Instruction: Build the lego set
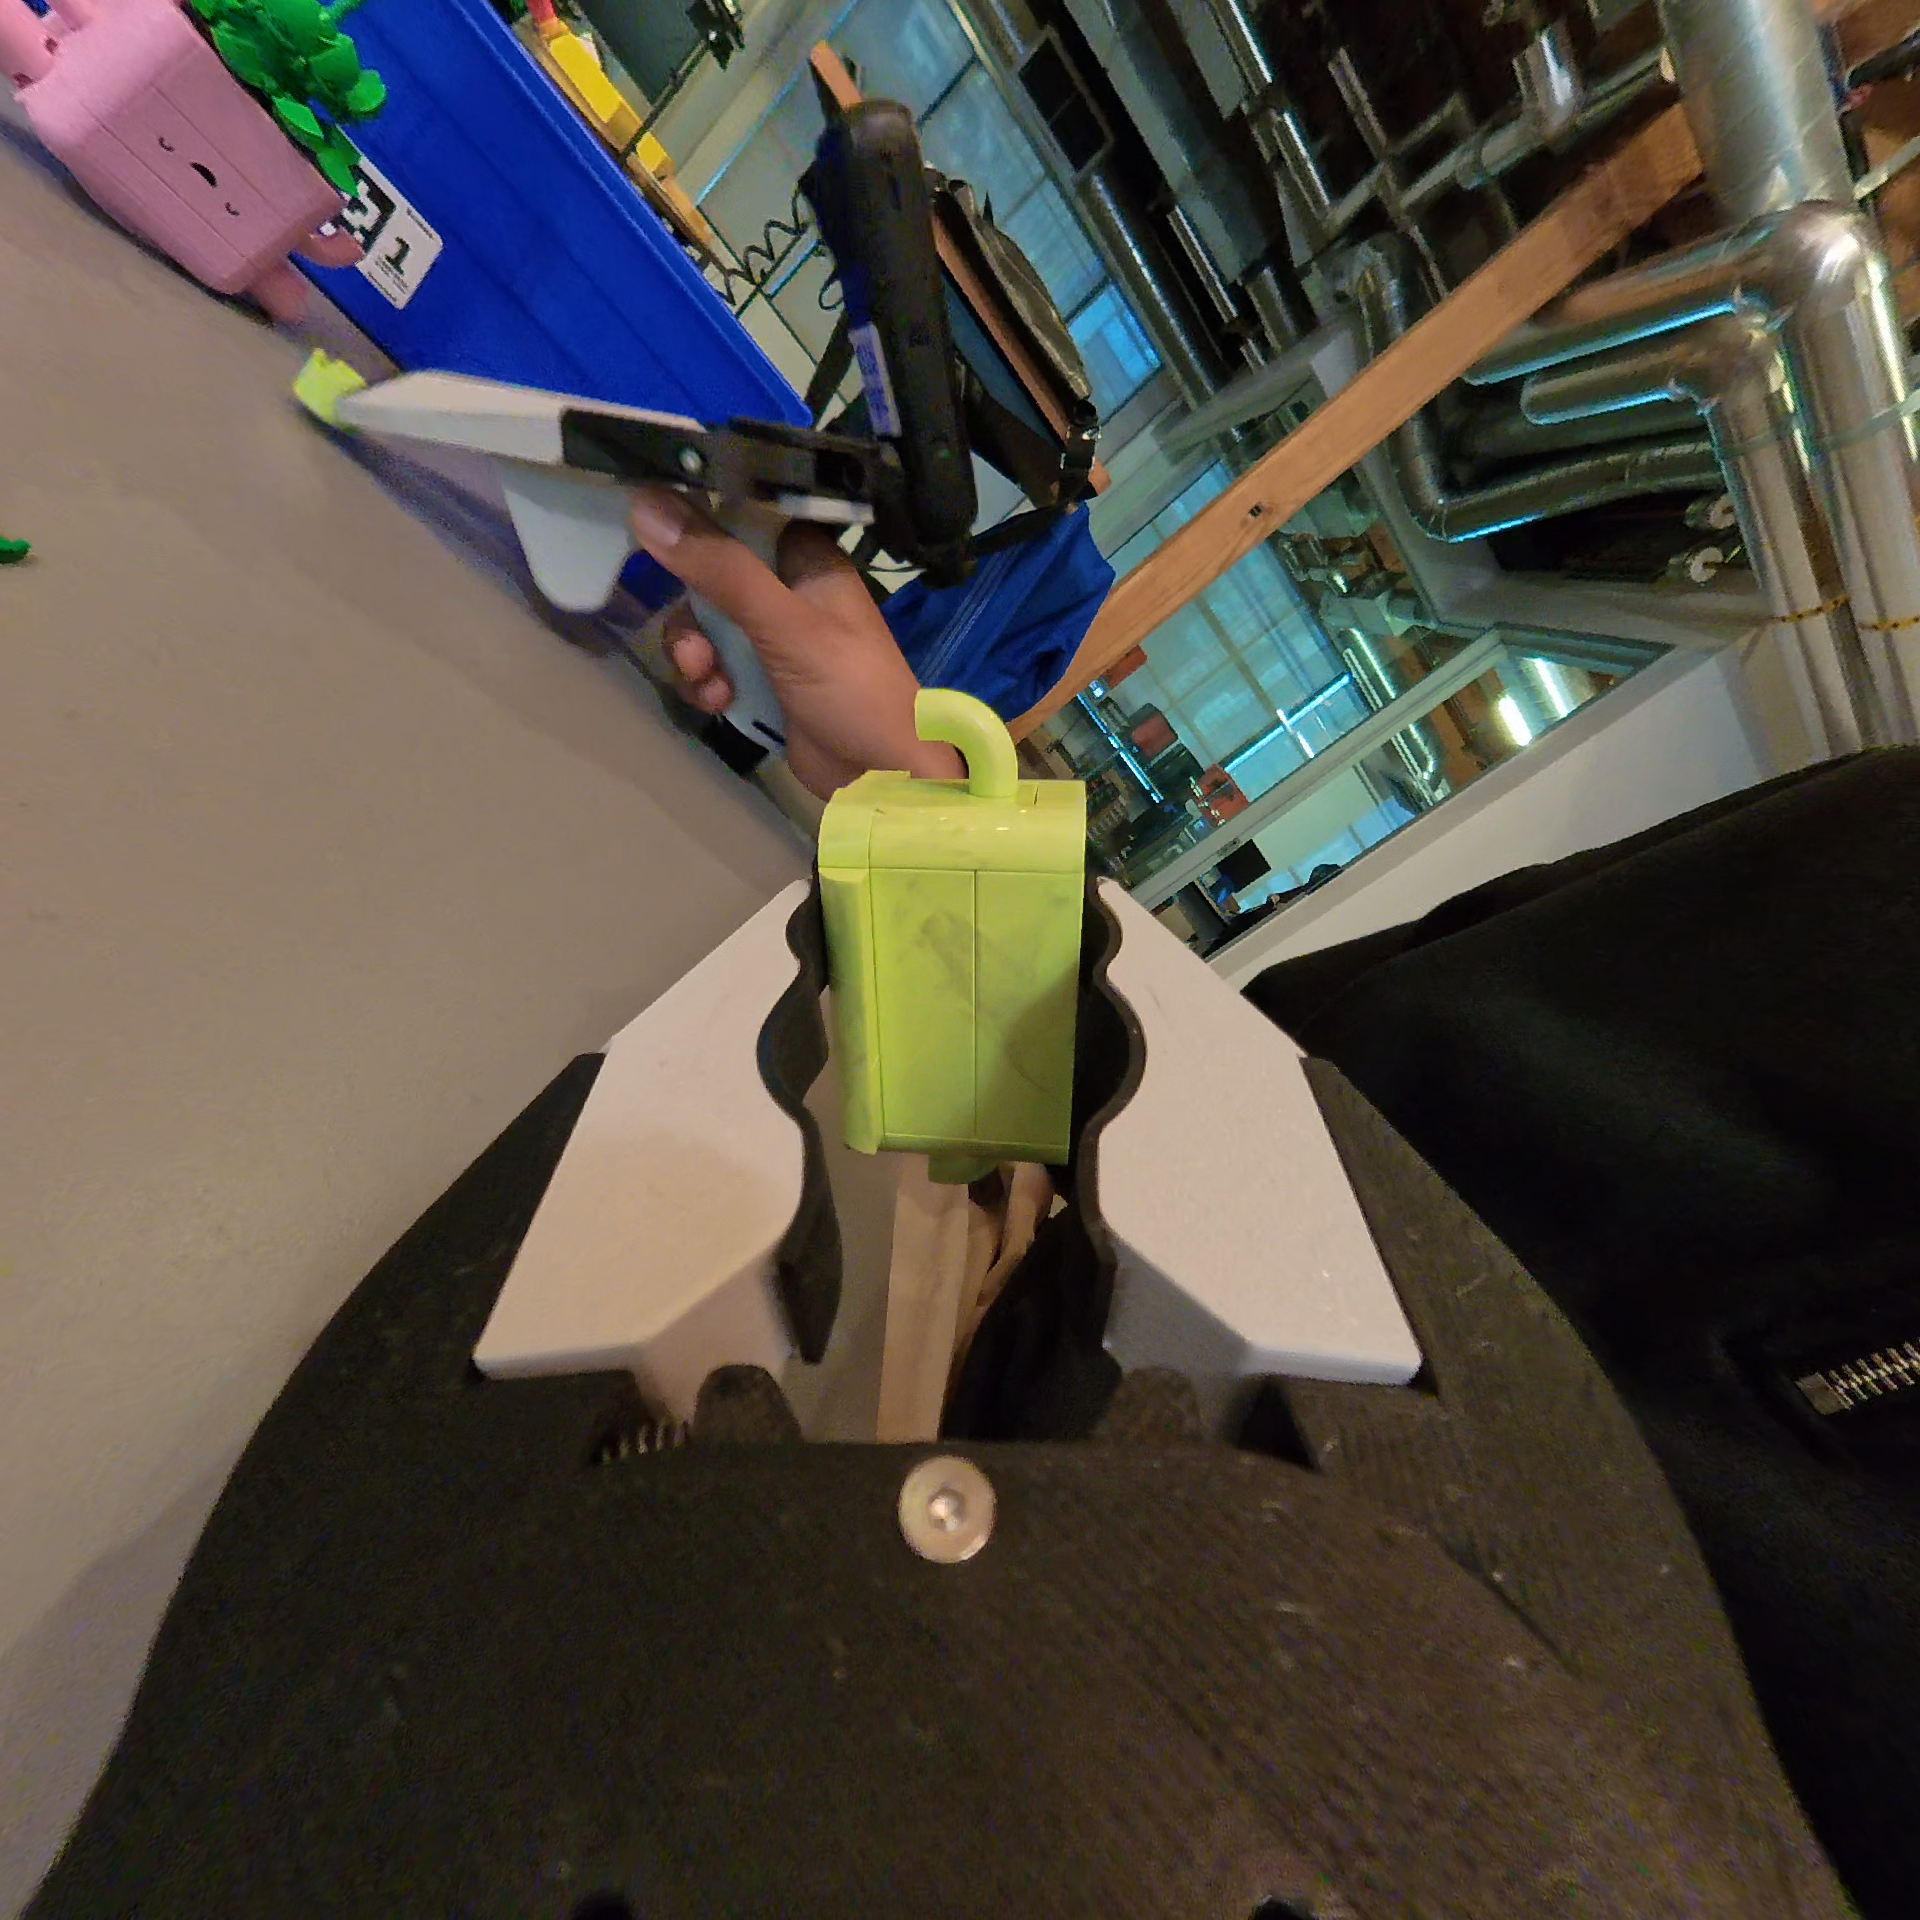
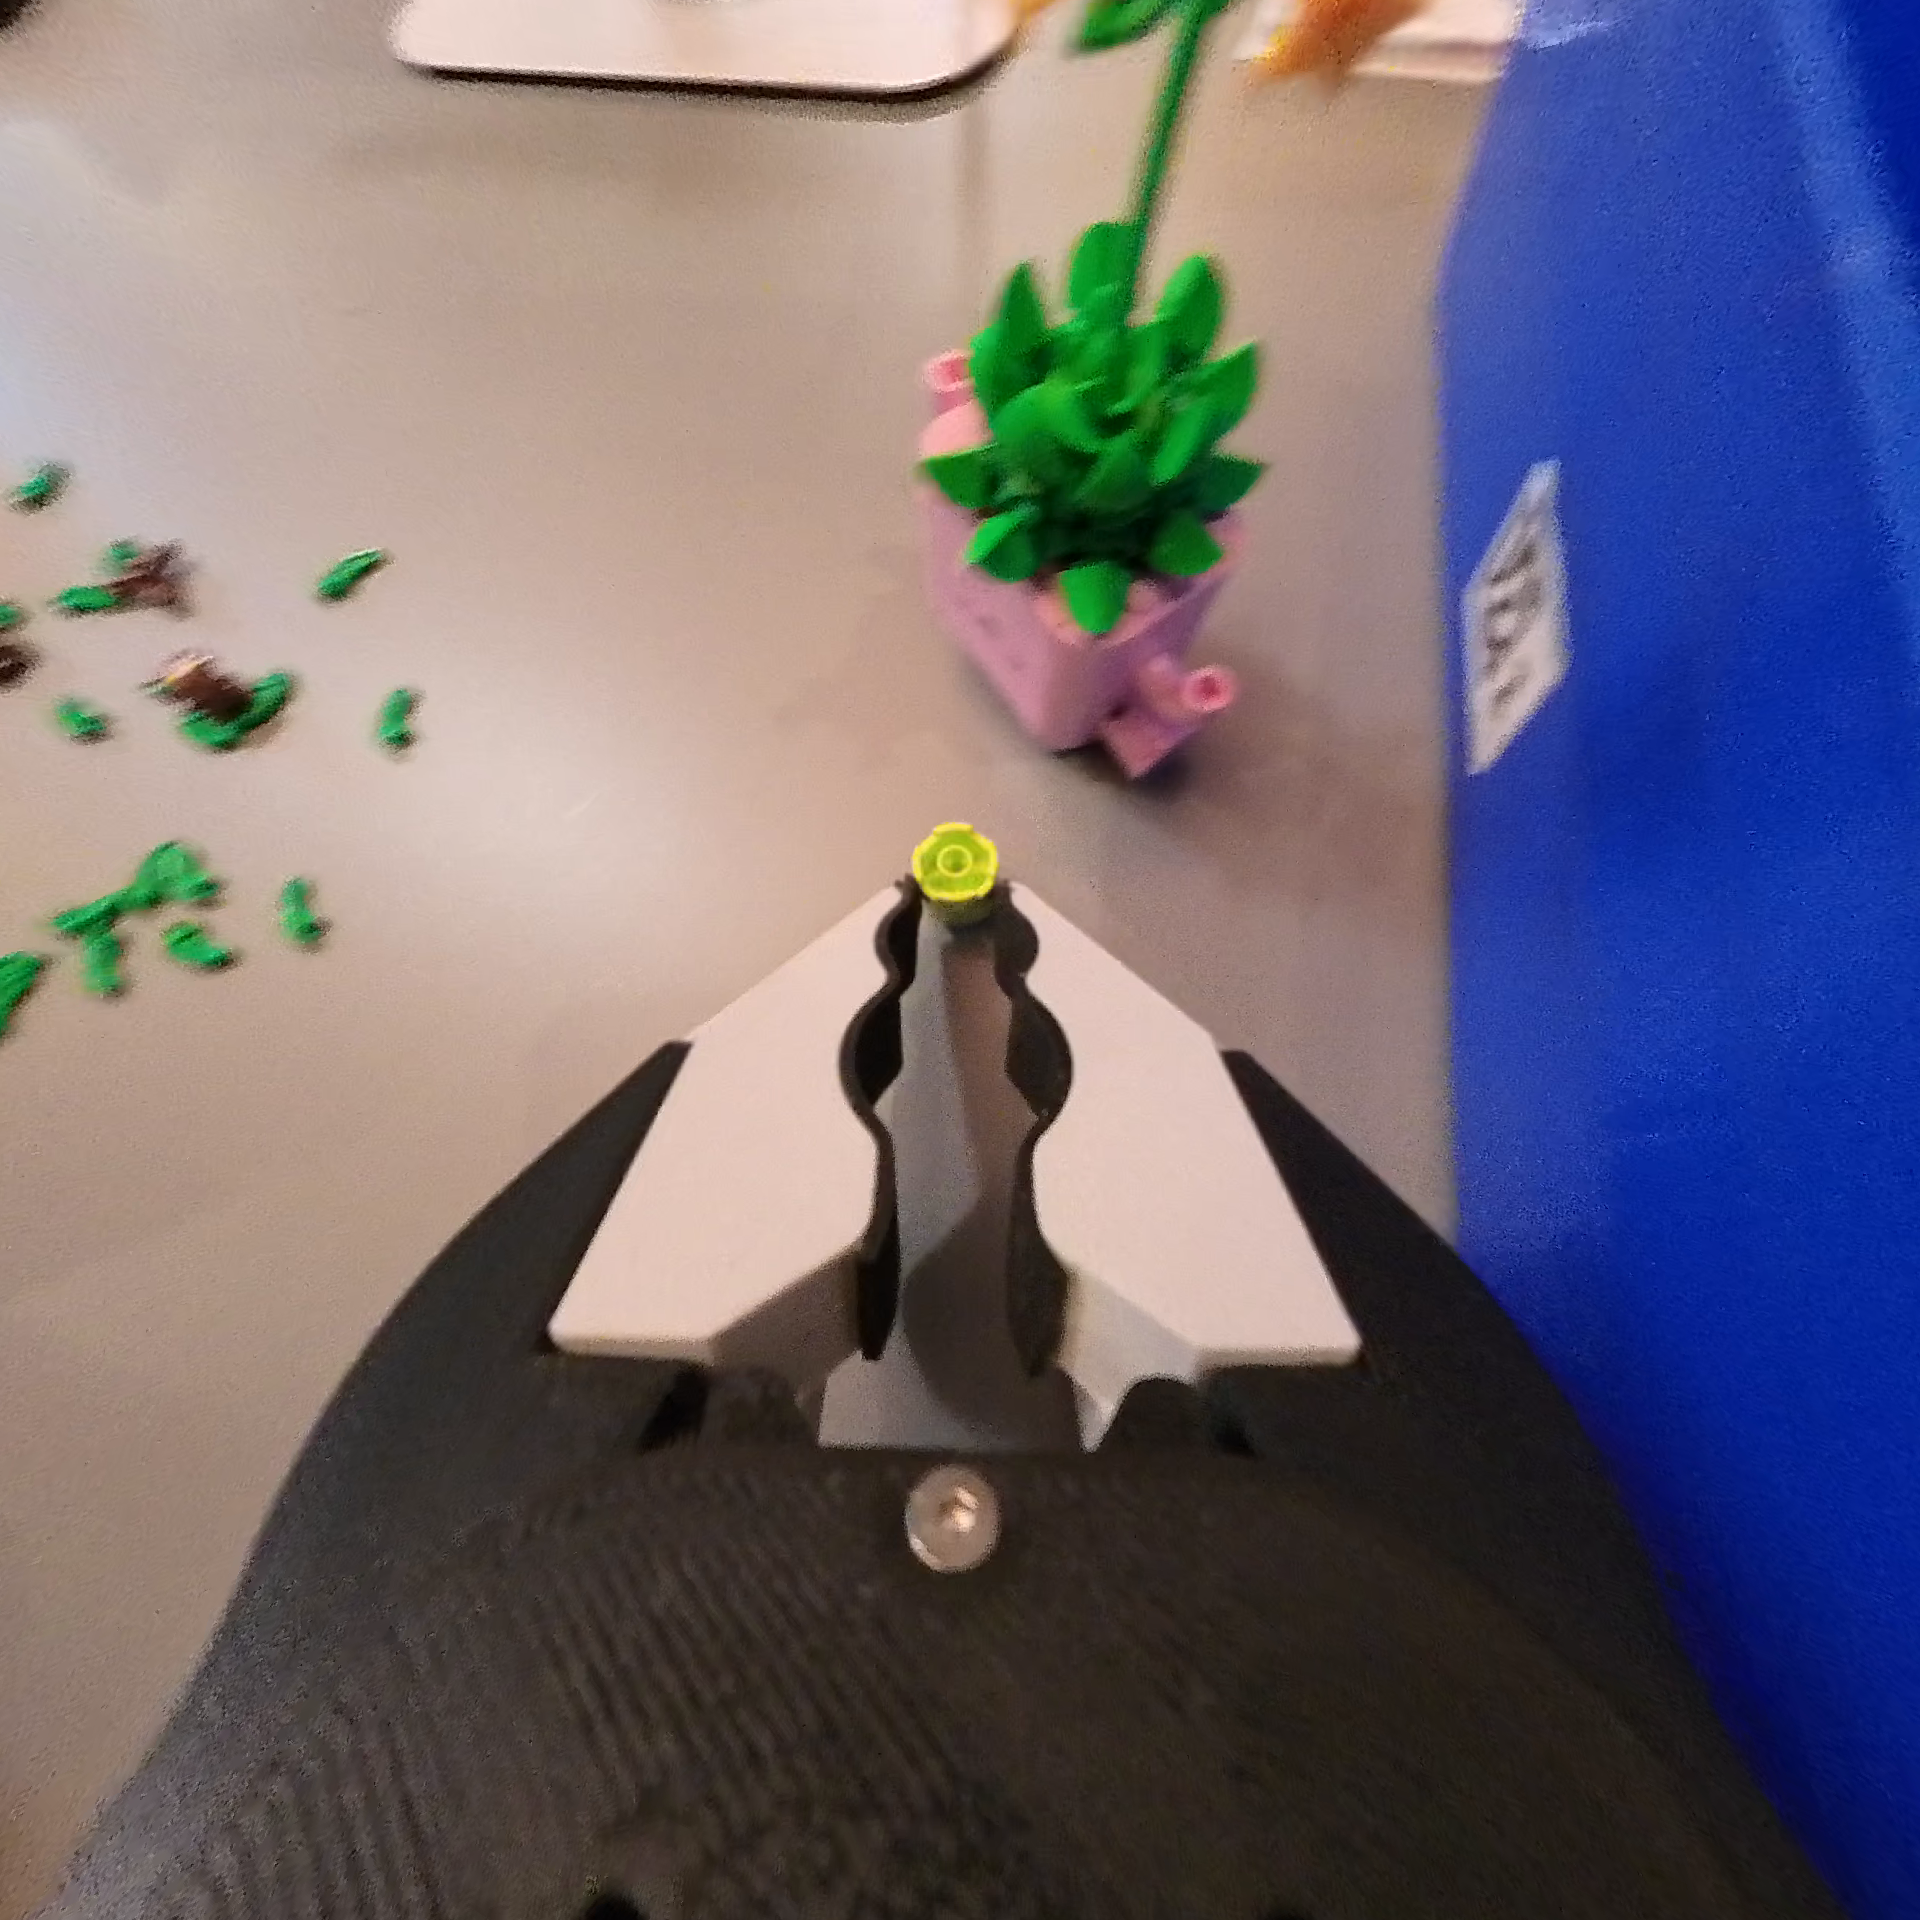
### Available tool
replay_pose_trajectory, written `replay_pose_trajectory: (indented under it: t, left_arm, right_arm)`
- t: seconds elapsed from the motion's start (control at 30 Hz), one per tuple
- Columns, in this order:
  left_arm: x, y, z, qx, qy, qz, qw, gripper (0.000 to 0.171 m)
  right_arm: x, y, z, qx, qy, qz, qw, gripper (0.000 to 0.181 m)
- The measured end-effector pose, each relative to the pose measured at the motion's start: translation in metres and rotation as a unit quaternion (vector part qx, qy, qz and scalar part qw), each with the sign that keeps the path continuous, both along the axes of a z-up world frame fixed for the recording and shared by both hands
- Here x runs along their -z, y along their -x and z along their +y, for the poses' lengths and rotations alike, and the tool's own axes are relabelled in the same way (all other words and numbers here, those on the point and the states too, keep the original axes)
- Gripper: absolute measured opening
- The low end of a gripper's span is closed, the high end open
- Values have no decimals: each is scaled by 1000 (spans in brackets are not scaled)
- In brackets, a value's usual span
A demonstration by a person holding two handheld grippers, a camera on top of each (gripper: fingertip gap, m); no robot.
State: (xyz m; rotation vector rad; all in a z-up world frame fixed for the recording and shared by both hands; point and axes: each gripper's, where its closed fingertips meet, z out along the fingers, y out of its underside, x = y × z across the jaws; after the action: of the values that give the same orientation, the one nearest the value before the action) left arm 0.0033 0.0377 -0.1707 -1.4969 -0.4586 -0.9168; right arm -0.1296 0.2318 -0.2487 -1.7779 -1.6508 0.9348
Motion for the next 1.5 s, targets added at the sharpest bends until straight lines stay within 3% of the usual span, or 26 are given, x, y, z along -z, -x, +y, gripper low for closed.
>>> replay_pose_trajectory:
  t: [0.17,0.3,0.43,0.53,0.67,0.73,0.9,1.07,1.17,1.33,1.5]
  left_arm:
    - [1,4,0,-12,5,-3,1000,44]
    - [22,23,2,-63,75,-20,995,43]
    - [39,31,-1,-85,138,22,987,43]
    - [46,30,0,-78,162,26,983,43]
    - [50,30,-2,-80,181,37,980,44]
    - [51,30,-4,-77,182,32,980,44]
    - [49,42,-12,-92,178,23,979,43]
    - [51,44,-14,-79,180,0,980,43]
    - [40,42,-13,-65,144,-23,987,44]
    - [14,40,-14,-4,44,-175,984,45]
    - [20,35,-14,-2,68,-144,987,44]
  right_arm:
    - [-13,-36,-82,-147,14,39,988,12]
    - [-17,-72,-134,-249,-62,63,965,12]
    - [-4,-101,-161,-318,-158,32,934,12]
    - [0,-109,-172,-352,-228,21,908,12]
    - [6,-116,-187,-374,-235,22,897,6]
    - [5,-118,-190,-374,-217,31,901,9]
    - [4,-116,-180,-364,-142,23,920,39]
    - [8,-106,-181,-412,-71,4,908,48]
    - [8,-101,-190,-459,-68,7,886,42]
    - [8,-101,-207,-513,-67,12,856,20]
    - [8,-97,-205,-500,-86,22,862,14]
